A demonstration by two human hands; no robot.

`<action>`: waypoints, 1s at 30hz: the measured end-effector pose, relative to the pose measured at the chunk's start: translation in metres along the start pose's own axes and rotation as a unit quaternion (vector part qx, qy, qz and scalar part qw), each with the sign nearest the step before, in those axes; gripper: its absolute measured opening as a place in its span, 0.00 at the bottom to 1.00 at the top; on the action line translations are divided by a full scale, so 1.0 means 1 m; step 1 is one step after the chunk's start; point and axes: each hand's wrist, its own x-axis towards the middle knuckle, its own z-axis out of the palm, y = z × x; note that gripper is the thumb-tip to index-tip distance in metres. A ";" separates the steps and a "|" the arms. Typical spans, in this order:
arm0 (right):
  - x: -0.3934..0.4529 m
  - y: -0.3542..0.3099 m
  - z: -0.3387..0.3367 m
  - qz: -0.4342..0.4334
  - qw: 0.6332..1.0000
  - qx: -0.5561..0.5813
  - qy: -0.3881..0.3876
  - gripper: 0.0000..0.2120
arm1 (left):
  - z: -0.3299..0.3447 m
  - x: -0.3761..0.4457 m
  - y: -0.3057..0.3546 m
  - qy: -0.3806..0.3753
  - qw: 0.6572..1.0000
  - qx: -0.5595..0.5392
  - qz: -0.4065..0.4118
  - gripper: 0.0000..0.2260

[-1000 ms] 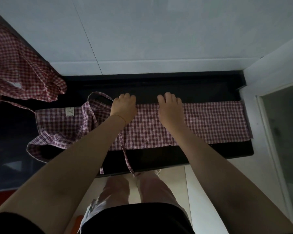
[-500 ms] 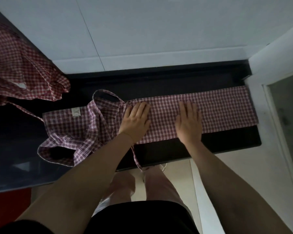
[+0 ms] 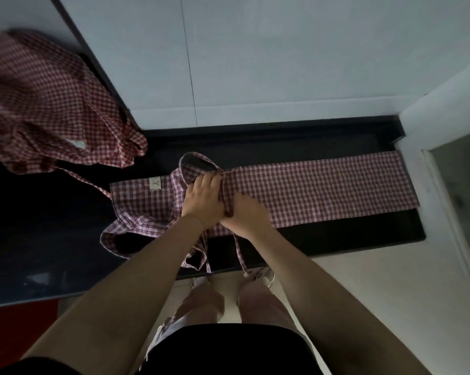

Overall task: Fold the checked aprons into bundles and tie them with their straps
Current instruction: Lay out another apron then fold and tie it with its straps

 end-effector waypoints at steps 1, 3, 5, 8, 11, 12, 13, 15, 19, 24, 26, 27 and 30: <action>0.000 -0.001 0.004 0.007 1.000 -0.024 -0.003 0.18 | 0.000 -0.001 -0.004 -0.019 1.000 0.006 0.008 0.29; -0.001 0.002 0.009 0.013 0.998 -0.056 -0.009 0.18 | 0.000 -0.002 -0.009 -0.040 0.999 0.018 0.017 0.33; -0.004 0.001 0.003 0.010 0.999 -0.049 -0.020 0.10 | -0.001 -0.001 -0.008 -0.048 0.998 0.020 0.019 0.34; -0.004 0.000 -0.022 0.093 0.984 0.142 -0.046 0.06 | -0.004 0.004 -0.005 -0.066 0.997 0.039 0.010 0.34; 0.001 0.018 -0.056 0.217 0.940 0.261 -0.048 0.03 | -0.008 0.008 -0.003 -0.087 0.992 0.087 0.001 0.36; 0.004 0.027 -0.069 0.231 0.942 0.242 -0.033 0.04 | -0.011 0.010 -0.001 -0.090 0.991 0.102 0.000 0.36; 0.007 0.038 -0.080 0.236 0.950 0.202 -0.016 0.03 | -0.011 0.011 0.002 -0.094 0.989 0.116 -0.001 0.35; 0.013 0.062 -0.099 0.247 0.961 0.127 0.013 0.01 | -0.014 0.015 0.008 -0.095 0.986 0.138 -0.007 0.33; 0.026 0.110 -0.131 0.308 0.950 0.021 0.058 0.11 | -0.020 0.022 0.015 -0.101 0.983 0.153 -0.025 0.31; 0.035 0.137 -0.181 0.320 0.900 0.090 0.283 0.15 | -0.021 0.028 0.022 -0.091 0.985 0.130 -0.060 0.26; 0.043 0.131 -0.192 0.281 0.881 0.196 0.327 0.25 | -0.020 0.031 0.028 -0.079 0.987 0.115 -0.075 0.25; 0.047 0.125 -0.192 0.263 0.885 0.211 0.321 0.30 | -0.020 0.033 0.030 -0.072 0.988 0.110 -0.078 0.23; 0.056 0.091 -0.176 0.185 0.942 0.155 0.232 0.24 | -0.022 0.035 0.033 -0.055 0.991 0.093 -0.078 0.17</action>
